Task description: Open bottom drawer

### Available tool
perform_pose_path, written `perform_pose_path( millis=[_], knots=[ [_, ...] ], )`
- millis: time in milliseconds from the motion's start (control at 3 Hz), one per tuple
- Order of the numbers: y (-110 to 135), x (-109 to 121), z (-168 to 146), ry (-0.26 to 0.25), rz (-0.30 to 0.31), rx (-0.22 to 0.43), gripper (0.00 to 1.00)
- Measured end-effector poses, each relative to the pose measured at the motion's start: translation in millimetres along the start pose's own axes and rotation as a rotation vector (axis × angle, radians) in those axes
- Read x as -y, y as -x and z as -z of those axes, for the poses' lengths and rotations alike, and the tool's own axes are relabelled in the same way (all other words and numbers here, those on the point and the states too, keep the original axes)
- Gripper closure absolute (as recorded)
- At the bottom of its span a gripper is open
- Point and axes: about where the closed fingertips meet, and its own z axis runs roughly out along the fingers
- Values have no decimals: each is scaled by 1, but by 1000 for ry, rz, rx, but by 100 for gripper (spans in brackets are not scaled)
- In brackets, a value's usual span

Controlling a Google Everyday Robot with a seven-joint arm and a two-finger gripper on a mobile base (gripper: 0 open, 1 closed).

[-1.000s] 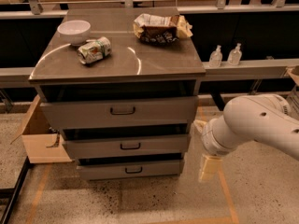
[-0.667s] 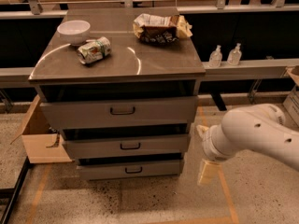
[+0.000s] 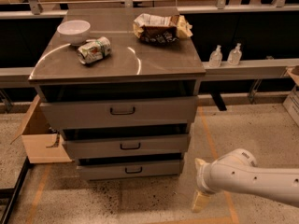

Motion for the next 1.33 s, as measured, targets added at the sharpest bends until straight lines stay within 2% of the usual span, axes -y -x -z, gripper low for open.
perform_pose_path(
  millis=[333,667,1000,1333],
  knots=[
    [-15,3,-59,-43,-58,61,0],
    [-15,41,-103,-133,-30,152,0],
    [-5,67,-167,-167,3,217,0],
    [-5,67,-167,-167,3,217,0]
  ],
)
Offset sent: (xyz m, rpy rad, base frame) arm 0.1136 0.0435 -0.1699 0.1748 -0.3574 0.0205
